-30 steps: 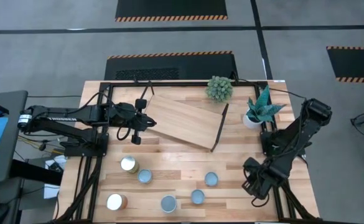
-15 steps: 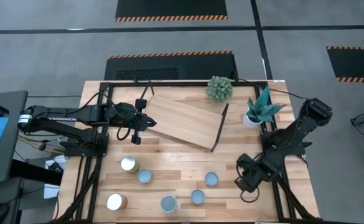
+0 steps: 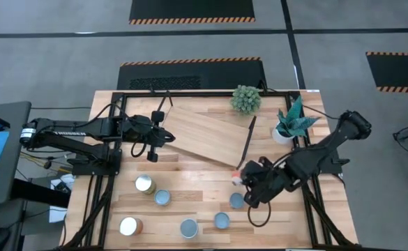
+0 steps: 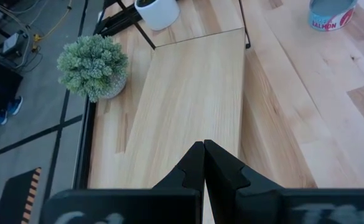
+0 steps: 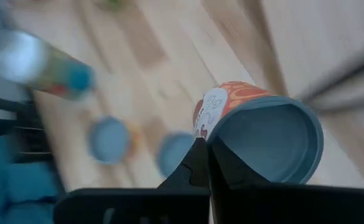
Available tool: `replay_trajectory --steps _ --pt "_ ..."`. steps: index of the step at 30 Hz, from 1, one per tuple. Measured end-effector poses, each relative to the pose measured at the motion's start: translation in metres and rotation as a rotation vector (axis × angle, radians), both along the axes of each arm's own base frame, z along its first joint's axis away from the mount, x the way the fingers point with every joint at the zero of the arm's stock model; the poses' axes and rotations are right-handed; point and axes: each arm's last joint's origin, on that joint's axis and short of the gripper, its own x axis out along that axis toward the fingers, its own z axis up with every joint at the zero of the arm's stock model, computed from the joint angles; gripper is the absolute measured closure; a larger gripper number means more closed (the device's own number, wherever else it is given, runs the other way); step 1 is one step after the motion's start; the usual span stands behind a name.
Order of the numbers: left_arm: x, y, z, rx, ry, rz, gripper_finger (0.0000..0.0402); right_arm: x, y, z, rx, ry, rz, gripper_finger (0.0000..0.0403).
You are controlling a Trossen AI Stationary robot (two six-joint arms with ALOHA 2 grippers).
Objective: Pick and place cans onto a shelf
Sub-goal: Put the canned meatballs on the shelf
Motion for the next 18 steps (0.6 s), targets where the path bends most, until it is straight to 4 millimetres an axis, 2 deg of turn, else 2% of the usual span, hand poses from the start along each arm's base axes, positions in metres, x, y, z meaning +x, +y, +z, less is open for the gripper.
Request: replay_trajectory --steps 4,9,14,18 --pt "-0.001 0.0 -0.001 -0.001 0.01 0.001 0.0401 0.01 -0.008 0.046 -0.089 -0.146 0.055 0.04" --pt "-0.001 0.0 -0.001 -0.003 0.017 0.002 0.0401 0.022 -0.04 0.085 -0.296 -0.236 0.069 0.04" --pt "-0.001 0.0 -0.001 -0.003 0.016 0.002 0.0401 0.035 -0.089 0.096 -0.448 -0.189 0.067 0.04" --pt "-0.001 0.0 -0.001 -0.003 0.015 0.002 0.0401 0.041 -0.134 0.093 -0.451 -0.118 0.068 0.04"
